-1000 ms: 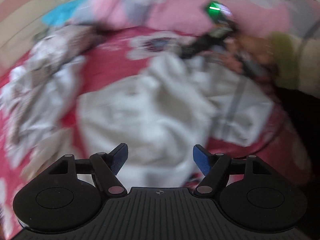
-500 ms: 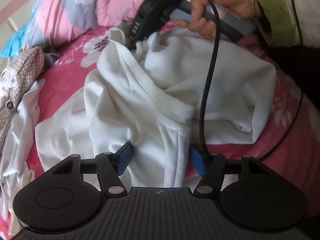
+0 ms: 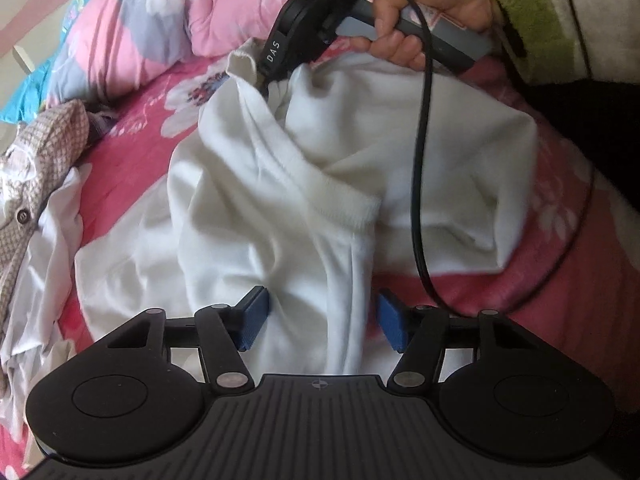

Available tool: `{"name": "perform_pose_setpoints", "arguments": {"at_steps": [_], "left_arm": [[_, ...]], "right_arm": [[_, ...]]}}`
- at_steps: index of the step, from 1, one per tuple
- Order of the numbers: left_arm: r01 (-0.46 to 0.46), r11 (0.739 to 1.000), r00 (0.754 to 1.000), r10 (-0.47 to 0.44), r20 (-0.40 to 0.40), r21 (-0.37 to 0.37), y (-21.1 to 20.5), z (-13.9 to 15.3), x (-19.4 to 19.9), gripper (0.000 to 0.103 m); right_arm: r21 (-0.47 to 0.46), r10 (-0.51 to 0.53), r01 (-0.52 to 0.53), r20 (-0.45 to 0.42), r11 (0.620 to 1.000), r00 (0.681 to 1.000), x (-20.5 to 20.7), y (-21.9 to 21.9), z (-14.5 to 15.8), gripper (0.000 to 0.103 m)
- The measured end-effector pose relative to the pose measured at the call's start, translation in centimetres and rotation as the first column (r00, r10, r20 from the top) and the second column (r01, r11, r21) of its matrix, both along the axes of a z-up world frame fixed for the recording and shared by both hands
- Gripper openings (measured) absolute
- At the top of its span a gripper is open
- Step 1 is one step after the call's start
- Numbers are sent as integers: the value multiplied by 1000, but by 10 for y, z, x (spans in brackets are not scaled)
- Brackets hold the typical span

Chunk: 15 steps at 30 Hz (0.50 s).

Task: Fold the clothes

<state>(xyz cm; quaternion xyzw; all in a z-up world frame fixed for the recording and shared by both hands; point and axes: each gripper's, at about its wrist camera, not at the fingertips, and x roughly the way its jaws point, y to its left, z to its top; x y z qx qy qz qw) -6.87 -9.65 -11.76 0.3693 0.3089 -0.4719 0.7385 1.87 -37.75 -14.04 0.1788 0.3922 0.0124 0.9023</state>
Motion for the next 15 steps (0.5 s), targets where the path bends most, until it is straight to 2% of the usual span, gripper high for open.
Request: {"name": "perform_pose_setpoints", "arguments": {"at_steps": [2,3,4,5,8,10,12,14,15], "left_arm": [[-40,999,999,40,-2,-31,-1,-3,7,44],[-62,997,998,61,-13,-47,0,-2,11,41],[-84,994,996,83,-24,-67,2,1,16,30],[-111,989,994,109,-33,-94,6,5,20,24],[-210,957,978,202,-57,-199,22,25,31,20],[-289,919,957,276,-87,-267,33,36,40,20],[-392,860,920,368,-133,-326,44,40,53,20],[-476,806,879,445,-170,-351,48,37,64,20],[-508,788,861,470,-192,-348,47,34,70,20]], "right_arm": [[-1,-1,1,3,1000,1000,0,0,0,15],[-1,-2,2,5,1000,1000,0,0,0,15],[-2,-3,3,8,1000,1000,0,0,1,15],[-1,-4,4,12,1000,1000,-1,-1,1,15],[-3,-8,8,27,1000,1000,-1,-1,2,15],[-15,-6,7,39,1000,999,0,-1,3,16],[-30,-3,5,51,1000,999,0,0,5,17],[-54,4,0,60,999,998,1,3,6,19],[-67,7,-3,60,998,998,1,4,7,19]]}}
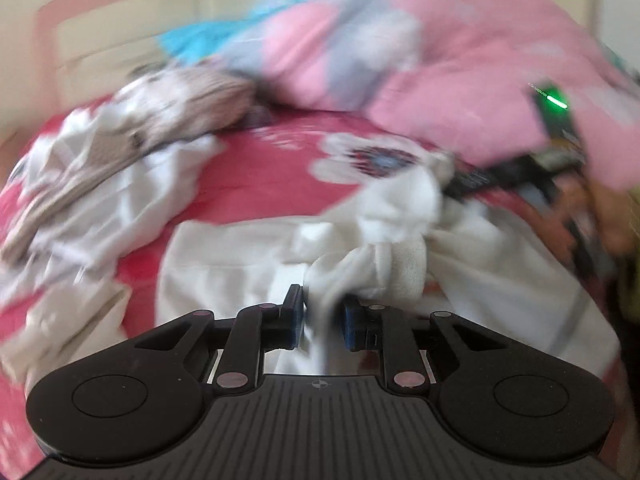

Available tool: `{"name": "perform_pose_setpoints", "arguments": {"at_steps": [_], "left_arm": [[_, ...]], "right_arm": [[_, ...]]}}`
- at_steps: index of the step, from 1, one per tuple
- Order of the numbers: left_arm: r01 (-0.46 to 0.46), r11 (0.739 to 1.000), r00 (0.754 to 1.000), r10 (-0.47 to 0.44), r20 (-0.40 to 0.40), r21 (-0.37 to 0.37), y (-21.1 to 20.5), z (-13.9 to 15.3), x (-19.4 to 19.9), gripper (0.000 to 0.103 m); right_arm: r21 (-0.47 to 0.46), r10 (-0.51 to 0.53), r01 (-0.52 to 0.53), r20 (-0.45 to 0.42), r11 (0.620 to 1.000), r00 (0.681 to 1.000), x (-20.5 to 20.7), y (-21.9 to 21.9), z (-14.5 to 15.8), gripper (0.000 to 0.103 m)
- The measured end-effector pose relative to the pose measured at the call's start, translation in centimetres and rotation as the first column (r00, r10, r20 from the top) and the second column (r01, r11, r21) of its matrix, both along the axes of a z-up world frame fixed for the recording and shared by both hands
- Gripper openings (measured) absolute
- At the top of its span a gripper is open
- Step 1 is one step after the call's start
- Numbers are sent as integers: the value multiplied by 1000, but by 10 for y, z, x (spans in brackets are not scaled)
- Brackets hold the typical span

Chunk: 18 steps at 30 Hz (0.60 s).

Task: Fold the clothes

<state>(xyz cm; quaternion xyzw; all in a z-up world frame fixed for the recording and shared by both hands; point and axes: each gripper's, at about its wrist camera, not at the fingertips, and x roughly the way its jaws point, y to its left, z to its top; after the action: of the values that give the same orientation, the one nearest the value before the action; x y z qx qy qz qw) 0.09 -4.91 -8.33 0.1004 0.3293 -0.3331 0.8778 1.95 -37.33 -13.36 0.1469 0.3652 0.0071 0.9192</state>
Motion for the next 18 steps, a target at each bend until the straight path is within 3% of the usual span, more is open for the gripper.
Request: {"name": "perform_pose_setpoints", "arguments": {"at_steps": [2,4,8,12,15,18], "left_arm": [[-27,1000,999,27,-22,-4,-4,-4,6,23],[-12,1000,1000,12,11,20,-10,-5,3,24],[70,990,990,-83,112,120,-20,-2,-14,39],[134,968,963,-178,203,213,-25,-1,-32,45],[174,958,948,-225,224,227,-28,0,-40,47],[201,961,948,-240,209,191,-32,1,-38,47]], "right_arm": [[-9,1,-1,-1,1000,1000,0,1,-1,19],[-7,-1,1,-3,1000,1000,1,0,-2,19],[-1,-3,3,-6,1000,1000,2,-1,-3,20],[-1,-5,5,-6,1000,1000,1,0,-3,20],[1,-7,7,-6,1000,1000,1,0,-3,21],[2,-8,8,-7,1000,1000,1,-1,-3,21]]}}
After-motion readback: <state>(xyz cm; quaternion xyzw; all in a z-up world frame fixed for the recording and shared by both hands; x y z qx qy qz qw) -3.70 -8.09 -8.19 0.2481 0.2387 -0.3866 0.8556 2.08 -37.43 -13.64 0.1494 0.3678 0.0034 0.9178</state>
